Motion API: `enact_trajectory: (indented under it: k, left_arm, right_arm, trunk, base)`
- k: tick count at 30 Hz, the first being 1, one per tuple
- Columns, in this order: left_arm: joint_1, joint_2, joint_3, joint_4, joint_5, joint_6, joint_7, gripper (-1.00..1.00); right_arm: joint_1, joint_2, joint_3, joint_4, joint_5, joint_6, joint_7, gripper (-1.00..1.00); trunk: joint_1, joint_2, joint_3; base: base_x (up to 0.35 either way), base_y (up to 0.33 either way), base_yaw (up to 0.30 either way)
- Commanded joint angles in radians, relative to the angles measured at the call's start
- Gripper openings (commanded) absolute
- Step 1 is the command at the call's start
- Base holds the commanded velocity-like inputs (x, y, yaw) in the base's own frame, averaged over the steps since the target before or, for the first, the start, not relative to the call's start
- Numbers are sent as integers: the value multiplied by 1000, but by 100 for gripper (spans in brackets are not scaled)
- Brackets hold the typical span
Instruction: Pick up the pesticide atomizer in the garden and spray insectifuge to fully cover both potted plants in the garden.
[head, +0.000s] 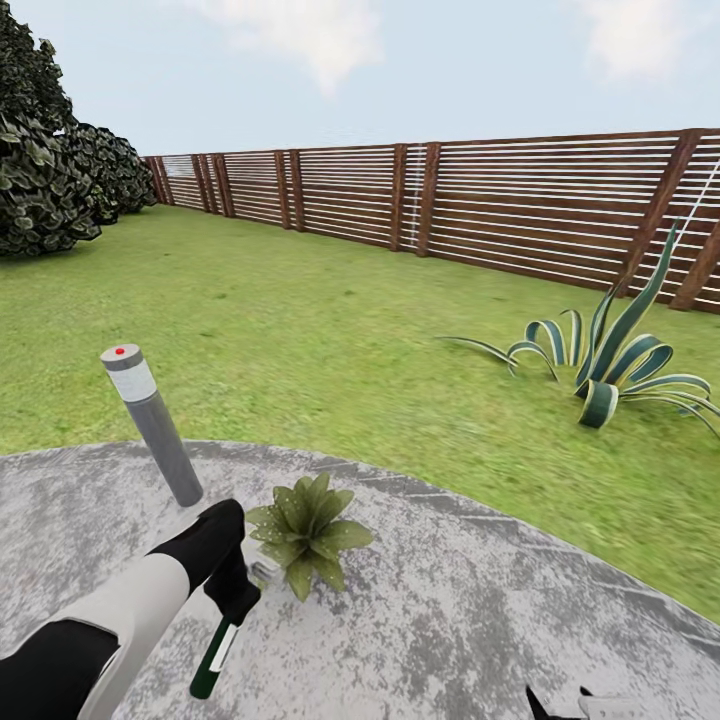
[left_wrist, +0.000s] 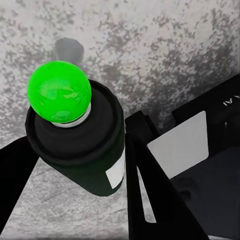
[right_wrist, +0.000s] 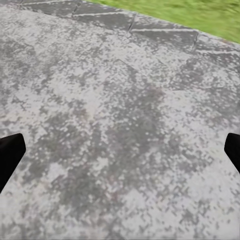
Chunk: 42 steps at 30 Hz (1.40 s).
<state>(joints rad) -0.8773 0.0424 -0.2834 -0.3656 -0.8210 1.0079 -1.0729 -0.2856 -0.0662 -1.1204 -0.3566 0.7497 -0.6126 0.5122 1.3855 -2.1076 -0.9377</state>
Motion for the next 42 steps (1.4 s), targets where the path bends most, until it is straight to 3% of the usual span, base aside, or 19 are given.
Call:
enact_trajectory:
  k: [1, 4, 8, 12, 20, 31, 36, 42]
  left_arm:
    - [0, 1, 0, -2, -8, 6, -10, -100]
    - [-1, 1, 5, -1, -9, 7, 2, -100]
    - [-7, -7, 18, -4, -6, 11, 80, -100]
    - [-5, -11, 50, -3, -7, 11, 92, -100]
    - [-5, -7, 52, -3, -7, 11, 95, -100]
    - [-1, -1, 49, 0, -7, 11, 96, -100]
    - [40, 1, 48, 7, -7, 9, 96, -100]
    - [49, -11, 47, 1, -9, 9, 97, -100]
  right_arm:
    - [-1, 0, -9, 3, 3, -3, 8, 100]
    - [0, -1, -9, 21, 7, -30, 9, 100]
    - [3, -1, -9, 56, 40, -76, 8, 100]
    - [3, -1, -10, 95, 46, -78, 7, 100]
    - [3, 0, -9, 262, 46, -76, 6, 100]
    - [3, 0, -9, 272, 46, -76, 7, 100]
    - [3, 0, -9, 272, 46, -76, 6, 100]
    - [3, 0, -9, 272, 46, -76, 7, 100]
  trunk:
    - [0, 0, -1]
    - [0, 0, -1]
    - [0, 0, -1]
    - [0, 0, -1]
    - [0, 0, -1]
    - [0, 0, -1]
    - [0, 0, -1]
    - [0, 0, -1]
  base:
    - [0, 0, 0]
    - [0, 0, 0]
    - [0, 0, 0]
    - [0, 0, 0]
    - [212, -25, 0]
    - [42, -7, 0]
    - [0, 0, 0]
    - [0, -106, 0]
